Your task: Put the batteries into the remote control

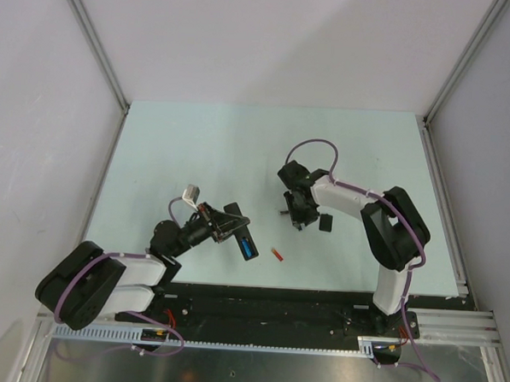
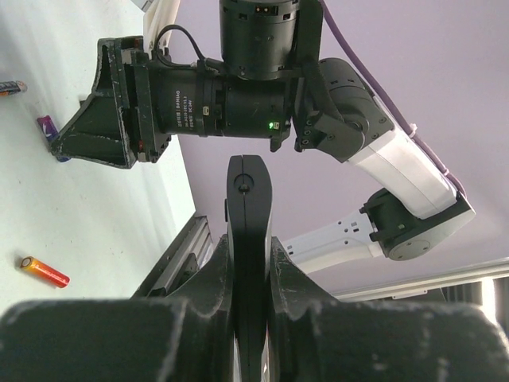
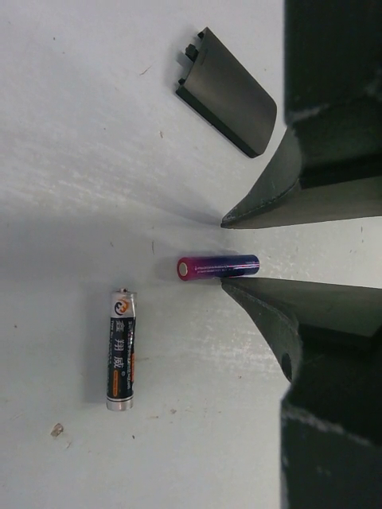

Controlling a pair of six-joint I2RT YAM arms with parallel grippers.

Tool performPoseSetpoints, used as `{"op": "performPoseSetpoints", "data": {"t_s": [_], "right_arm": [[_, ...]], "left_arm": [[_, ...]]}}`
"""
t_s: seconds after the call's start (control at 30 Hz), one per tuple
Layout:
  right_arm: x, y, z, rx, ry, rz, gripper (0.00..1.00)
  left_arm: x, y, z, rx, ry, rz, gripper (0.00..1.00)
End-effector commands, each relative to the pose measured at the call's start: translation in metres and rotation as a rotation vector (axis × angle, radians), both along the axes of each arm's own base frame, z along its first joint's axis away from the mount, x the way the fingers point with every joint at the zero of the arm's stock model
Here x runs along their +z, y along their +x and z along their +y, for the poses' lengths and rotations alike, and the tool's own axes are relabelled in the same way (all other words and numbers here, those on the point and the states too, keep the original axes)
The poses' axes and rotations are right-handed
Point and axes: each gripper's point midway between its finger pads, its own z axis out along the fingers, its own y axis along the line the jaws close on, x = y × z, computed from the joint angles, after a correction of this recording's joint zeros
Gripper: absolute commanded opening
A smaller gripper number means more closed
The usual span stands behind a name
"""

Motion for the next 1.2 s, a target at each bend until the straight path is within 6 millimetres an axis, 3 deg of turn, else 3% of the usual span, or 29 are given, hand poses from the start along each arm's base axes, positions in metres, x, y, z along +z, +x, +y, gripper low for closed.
{"op": "performPoseSetpoints", "data": {"t_s": [0.0, 0.43, 0.63, 0.83, 0.93, 0.97, 1.07, 1.17], "right_arm": [[0.003, 0.004, 0.000, -0.023, 0.011, -0.012, 0.35], [-0.003, -0.019, 0.004, -0.021, 0.050, 0.025, 0.32], [-0.005, -0.021, 0.001, -0.026, 0.046, 0.025, 0.30], [-0.008, -0.020, -0.005, -0.037, 0.038, 0.025, 0.18], [-0.009, -0.019, -0.007, -0.039, 0.038, 0.031, 0.05], [-0.006, -0.019, -0.007, -0.039, 0.043, 0.027, 0.00], [0.014, -0.027, -0.008, -0.034, 0.046, 0.017, 0.00], [0.066, -0.044, -0.002, 0.007, 0.081, -0.032, 0.00]], "left_arm": [[0.049, -0.015, 0.003, -0.023, -0.111, -0.228, 0.00], [0.050, -0.015, 0.004, -0.023, -0.113, -0.225, 0.00], [0.048, -0.014, 0.003, -0.023, -0.111, -0.221, 0.00], [0.049, -0.013, 0.002, -0.023, -0.111, -0.218, 0.00], [0.049, -0.013, 0.002, -0.023, -0.112, -0.220, 0.00], [0.049, -0.013, 0.003, -0.022, -0.113, -0.221, 0.00], [0.049, -0.012, 0.003, -0.014, -0.113, -0.220, 0.00], [0.051, -0.008, 0.001, -0.011, -0.114, -0.221, 0.00]]}}
